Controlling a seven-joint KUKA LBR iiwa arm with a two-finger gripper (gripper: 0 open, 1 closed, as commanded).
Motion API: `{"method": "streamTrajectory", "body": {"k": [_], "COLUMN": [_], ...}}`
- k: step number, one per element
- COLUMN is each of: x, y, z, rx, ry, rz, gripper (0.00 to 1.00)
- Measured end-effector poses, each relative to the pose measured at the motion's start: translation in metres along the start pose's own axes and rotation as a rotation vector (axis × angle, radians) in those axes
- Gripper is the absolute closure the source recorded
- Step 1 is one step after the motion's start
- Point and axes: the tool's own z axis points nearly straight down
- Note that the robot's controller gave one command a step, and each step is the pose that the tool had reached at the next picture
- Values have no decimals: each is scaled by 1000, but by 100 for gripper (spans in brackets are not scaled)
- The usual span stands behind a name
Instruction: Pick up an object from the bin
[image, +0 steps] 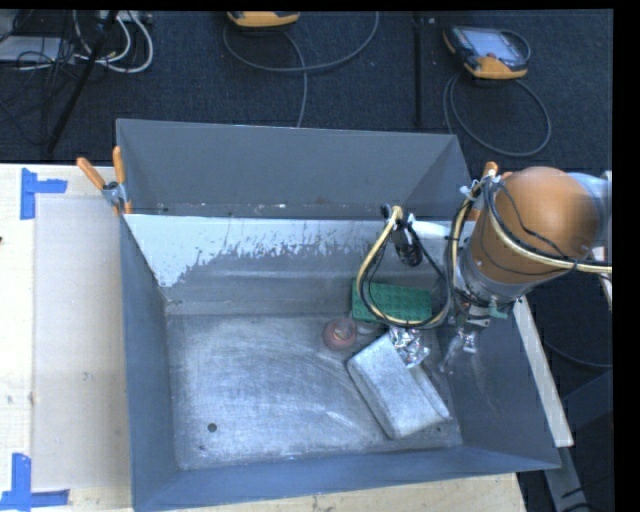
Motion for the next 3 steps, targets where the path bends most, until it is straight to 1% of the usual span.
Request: {"method": "streamTrajectory", "body": {"k": [1, 2, 3], "x": [29, 24, 7], "y": [-18, -26, -66], "z": [-47, -3, 37], "rx": [3, 1, -9], "ry": [5, -5, 1], "rz": [-52, 59, -104], "gripper": [0, 0, 0]}}
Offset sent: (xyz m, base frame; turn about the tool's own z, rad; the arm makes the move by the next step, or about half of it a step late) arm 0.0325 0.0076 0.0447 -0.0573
